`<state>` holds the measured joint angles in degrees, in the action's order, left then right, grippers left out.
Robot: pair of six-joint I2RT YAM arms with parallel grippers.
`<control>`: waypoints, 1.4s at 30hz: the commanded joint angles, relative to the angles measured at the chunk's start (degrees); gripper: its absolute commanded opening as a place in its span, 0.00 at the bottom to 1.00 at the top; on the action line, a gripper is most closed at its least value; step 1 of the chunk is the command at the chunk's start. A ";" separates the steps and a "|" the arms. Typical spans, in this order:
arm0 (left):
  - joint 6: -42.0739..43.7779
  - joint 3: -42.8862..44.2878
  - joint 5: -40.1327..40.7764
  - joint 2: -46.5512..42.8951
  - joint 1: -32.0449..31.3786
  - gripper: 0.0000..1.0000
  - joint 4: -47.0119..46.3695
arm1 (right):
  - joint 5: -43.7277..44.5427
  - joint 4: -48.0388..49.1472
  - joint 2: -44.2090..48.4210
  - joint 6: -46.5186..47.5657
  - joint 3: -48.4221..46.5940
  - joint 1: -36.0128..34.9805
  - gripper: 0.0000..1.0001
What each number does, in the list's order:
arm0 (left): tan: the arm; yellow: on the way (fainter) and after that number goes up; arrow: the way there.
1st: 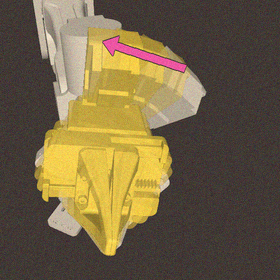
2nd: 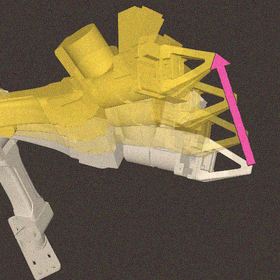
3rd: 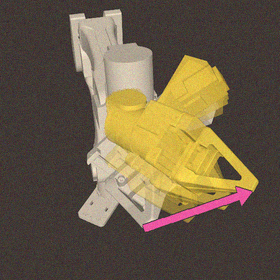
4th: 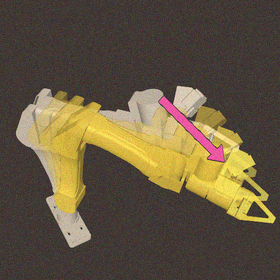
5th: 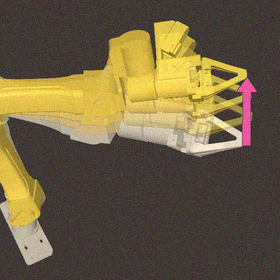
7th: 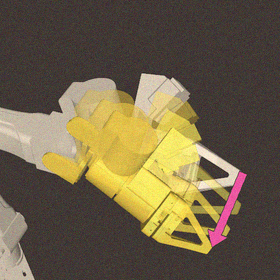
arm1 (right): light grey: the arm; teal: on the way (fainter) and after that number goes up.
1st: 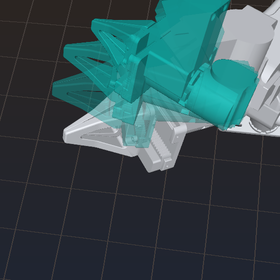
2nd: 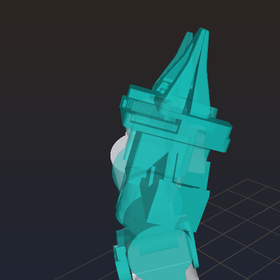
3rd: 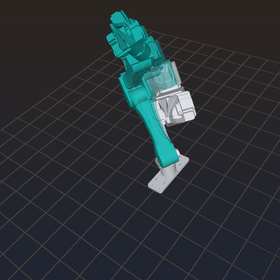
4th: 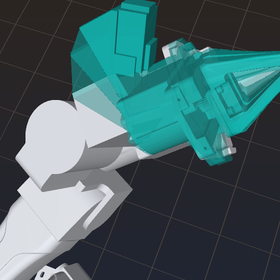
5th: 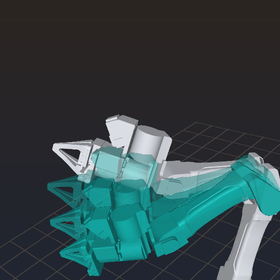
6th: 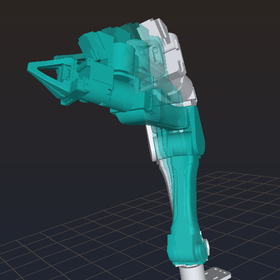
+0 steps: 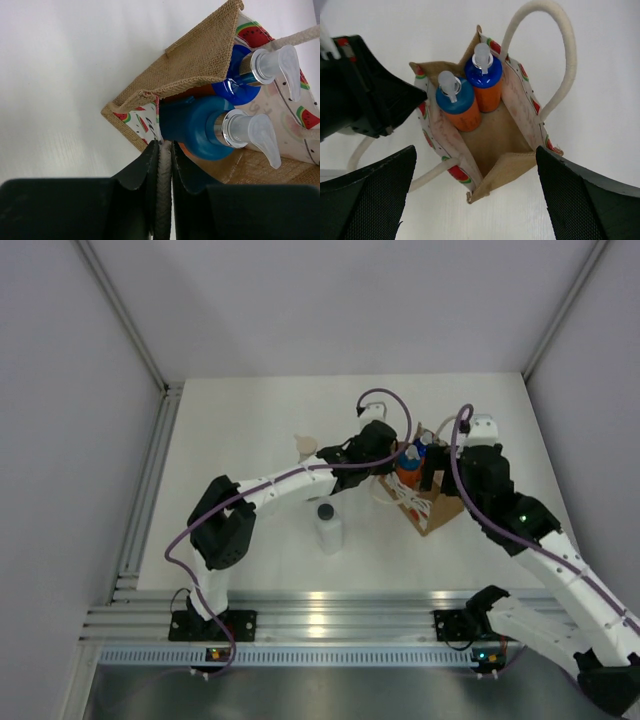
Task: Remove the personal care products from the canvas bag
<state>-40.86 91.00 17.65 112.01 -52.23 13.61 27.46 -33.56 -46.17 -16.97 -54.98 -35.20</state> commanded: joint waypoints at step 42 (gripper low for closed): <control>-4.67 -5.13 3.36 -0.21 -0.07 0.00 -3.94 | -14.37 29.24 -37.05 1.94 -0.48 12.35 0.66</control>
<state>-46.54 87.44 20.47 111.90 -52.23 8.95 10.55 -11.40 -81.89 -14.28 -56.23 -22.76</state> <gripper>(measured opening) 0.174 0.659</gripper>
